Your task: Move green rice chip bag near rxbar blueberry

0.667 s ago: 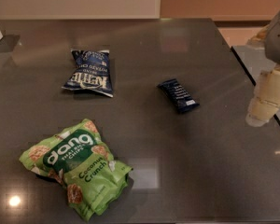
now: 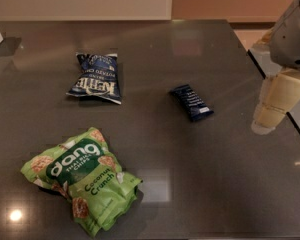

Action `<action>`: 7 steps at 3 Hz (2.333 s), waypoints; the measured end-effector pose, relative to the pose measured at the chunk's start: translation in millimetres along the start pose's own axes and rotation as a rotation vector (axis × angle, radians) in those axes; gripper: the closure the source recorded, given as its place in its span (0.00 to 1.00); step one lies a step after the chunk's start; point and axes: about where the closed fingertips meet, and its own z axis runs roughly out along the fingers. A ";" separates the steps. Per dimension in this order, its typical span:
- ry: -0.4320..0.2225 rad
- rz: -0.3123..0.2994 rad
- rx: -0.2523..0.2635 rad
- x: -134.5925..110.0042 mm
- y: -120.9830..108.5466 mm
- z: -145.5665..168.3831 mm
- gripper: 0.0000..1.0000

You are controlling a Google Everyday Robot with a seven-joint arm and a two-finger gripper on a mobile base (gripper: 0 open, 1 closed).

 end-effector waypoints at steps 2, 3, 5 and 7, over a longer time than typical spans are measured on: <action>-0.039 0.011 -0.151 -71.2 19.5 41.2 0.00; -0.040 0.009 -0.200 -116.3 39.4 59.9 0.00; 0.004 -0.032 -0.265 -203.7 95.6 98.7 0.00; 0.052 -0.105 -0.390 -244.5 160.9 114.1 0.00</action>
Offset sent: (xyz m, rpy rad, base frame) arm 0.0052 0.1353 -0.0501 0.1011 0.2586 0.0338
